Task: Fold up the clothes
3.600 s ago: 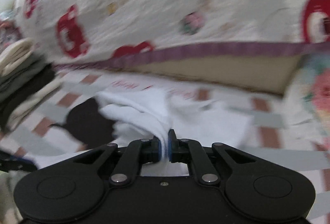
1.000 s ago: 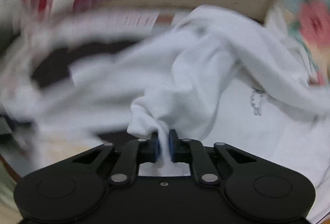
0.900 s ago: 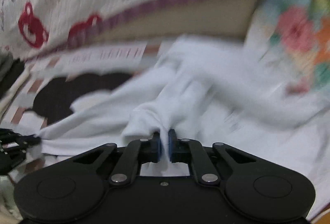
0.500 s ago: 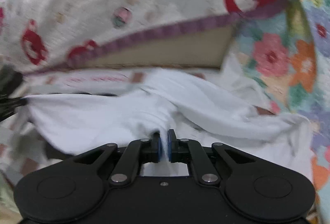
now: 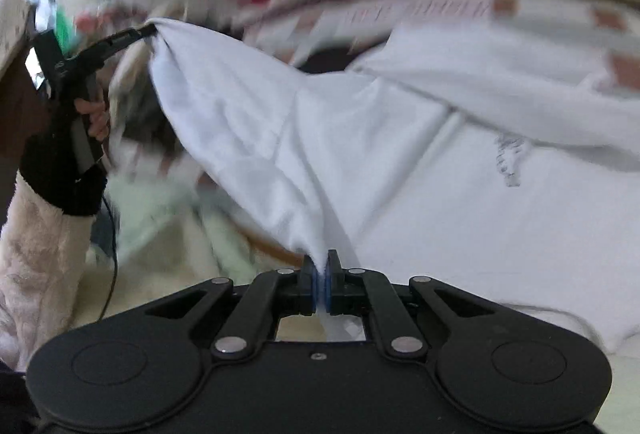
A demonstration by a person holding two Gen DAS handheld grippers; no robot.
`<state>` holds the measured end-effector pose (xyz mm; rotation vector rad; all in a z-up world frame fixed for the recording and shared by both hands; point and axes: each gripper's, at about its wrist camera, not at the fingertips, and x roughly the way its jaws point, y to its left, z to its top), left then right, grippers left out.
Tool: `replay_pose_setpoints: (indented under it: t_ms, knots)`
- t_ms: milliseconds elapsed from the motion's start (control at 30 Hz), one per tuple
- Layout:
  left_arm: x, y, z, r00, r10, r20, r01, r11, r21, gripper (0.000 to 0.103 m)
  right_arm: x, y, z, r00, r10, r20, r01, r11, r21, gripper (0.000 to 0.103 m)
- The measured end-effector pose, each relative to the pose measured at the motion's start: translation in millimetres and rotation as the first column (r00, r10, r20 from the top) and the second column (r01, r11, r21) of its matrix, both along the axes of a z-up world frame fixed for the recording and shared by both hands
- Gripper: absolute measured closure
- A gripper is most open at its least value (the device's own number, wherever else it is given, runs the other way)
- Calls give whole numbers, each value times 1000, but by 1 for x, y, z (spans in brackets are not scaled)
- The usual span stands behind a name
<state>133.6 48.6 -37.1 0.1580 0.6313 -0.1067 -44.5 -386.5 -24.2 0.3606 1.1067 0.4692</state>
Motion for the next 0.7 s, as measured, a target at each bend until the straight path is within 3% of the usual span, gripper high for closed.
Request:
replay_pose_setpoints:
  t_ms: [100, 167, 200, 300, 367, 467, 633, 700]
  knots:
    - [-9, 38, -65, 970, 97, -224, -100, 995, 2, 100, 12, 19, -26, 995, 64, -78, -64, 998, -1, 96]
    - [-7, 50, -85, 928, 126, -350, -142, 990, -19, 99, 20, 27, -35, 987, 101, -125, -102, 995, 0, 91]
    - [-5, 52, -87, 922, 130, -365, -153, 988, -34, 99, 22, 29, -36, 983, 125, -138, -126, 992, 4, 91]
    - [-2, 42, -81, 940, 140, -311, -140, 990, 22, 93, 25, 37, -34, 973, 178, -147, -178, 984, 11, 89]
    - [-4, 37, -79, 945, 164, -283, -154, 986, 56, 90, 23, 37, -32, 966, 212, -149, -201, 976, 85, 89]
    - [-8, 47, -74, 937, 227, -267, -214, 974, 76, 68, 19, 37, -24, 966, 229, -122, -215, 970, 113, 89]
    - [-38, 57, -30, 953, 262, -152, -249, 963, 102, 69, 39, 16, 24, 980, 187, 65, -179, 978, -109, 88]
    - [-47, 48, -4, 961, 258, -99, -245, 962, 119, 67, 57, 15, 43, 961, 258, 100, -228, 944, -238, 88]
